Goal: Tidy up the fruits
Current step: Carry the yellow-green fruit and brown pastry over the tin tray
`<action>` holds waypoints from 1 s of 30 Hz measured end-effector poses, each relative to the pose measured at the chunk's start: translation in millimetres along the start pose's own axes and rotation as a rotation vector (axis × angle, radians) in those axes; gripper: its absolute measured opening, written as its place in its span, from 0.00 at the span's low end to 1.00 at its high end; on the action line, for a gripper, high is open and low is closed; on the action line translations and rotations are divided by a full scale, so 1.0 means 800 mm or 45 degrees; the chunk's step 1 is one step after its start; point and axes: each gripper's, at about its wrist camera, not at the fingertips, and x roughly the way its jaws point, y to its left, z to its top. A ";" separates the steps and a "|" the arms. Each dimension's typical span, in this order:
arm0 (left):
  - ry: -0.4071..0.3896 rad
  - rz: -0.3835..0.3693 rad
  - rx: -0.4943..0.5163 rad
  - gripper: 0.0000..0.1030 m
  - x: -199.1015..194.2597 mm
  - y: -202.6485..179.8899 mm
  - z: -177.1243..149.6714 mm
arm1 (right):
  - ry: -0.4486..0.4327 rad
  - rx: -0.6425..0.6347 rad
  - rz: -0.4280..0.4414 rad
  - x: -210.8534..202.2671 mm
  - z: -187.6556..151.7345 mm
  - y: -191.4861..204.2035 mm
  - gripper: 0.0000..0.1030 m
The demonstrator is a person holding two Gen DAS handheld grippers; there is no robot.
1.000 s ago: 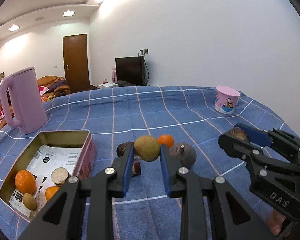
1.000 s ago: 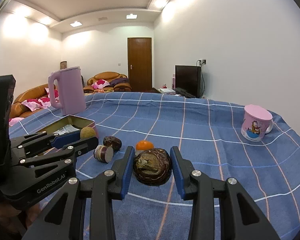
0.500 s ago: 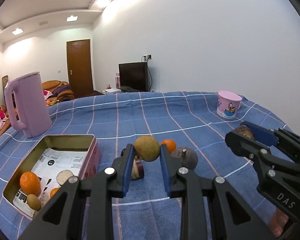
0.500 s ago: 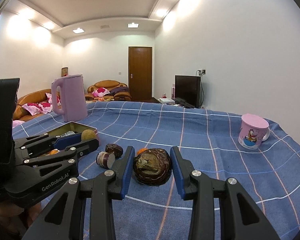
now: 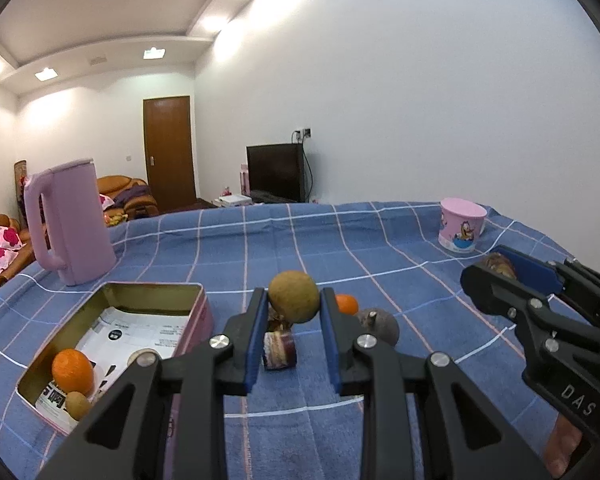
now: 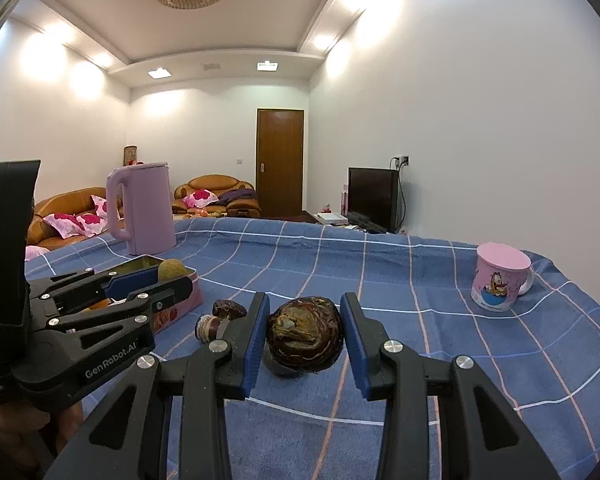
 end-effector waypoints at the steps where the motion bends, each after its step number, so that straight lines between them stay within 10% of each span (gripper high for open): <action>1: -0.005 0.004 0.001 0.27 -0.001 0.000 0.001 | -0.004 -0.001 -0.001 0.000 0.000 0.000 0.38; 30: 0.014 0.100 -0.031 0.27 0.000 0.026 0.002 | -0.001 -0.057 0.004 0.002 0.003 0.019 0.38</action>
